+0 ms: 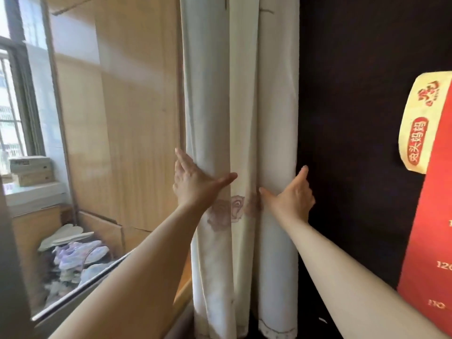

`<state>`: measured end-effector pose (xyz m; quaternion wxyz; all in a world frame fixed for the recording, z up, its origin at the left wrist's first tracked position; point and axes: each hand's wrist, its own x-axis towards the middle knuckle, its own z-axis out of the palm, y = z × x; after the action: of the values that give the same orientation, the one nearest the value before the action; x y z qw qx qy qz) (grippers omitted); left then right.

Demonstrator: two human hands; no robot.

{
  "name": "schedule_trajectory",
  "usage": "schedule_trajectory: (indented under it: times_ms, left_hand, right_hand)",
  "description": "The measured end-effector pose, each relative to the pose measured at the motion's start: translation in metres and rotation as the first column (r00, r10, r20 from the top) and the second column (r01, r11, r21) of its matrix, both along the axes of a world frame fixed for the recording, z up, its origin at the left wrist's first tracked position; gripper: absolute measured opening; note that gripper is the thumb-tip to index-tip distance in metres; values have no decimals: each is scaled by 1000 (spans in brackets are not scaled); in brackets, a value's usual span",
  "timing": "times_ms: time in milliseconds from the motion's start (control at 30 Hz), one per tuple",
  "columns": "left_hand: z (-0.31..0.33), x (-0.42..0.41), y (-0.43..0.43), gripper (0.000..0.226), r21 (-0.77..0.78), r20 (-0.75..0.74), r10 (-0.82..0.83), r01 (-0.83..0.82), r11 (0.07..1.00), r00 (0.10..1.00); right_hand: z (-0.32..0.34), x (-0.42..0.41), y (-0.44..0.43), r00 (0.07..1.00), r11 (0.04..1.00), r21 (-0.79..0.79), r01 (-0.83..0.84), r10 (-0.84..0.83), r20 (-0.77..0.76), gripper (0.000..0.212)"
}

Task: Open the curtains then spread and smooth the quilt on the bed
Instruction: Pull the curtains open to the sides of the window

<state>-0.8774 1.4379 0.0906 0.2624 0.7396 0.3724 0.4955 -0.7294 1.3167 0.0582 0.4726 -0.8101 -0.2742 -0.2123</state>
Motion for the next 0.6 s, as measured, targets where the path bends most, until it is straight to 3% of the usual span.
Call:
schedule_trajectory:
  times_ms: [133,200,300,400,600]
  left_hand:
    - [7,27,-3,142,-80,35,-26,29,996,999]
    - [13,38,-1,130,-123,37,-23,28,992,999]
    - [15,49,12,69,-103,8,-4,5,995,1000]
    - [8,57,24,42,-33,-2,6,-6,999,1000]
    - [2,67,57,38,6,-31,72,-72,997,997]
  right_hand:
    - [14,11,4,975,979,-67,-192,183,-123,92]
    - [21,14,10,960,956,-122,-269,255,-119,66]
    - [28,16,20,939,901,-287,-326,343,9,28]
    - [29,19,34,925,844,-486,-227,343,164,33]
    - [31,24,80,889,785,-600,-151,373,264,36]
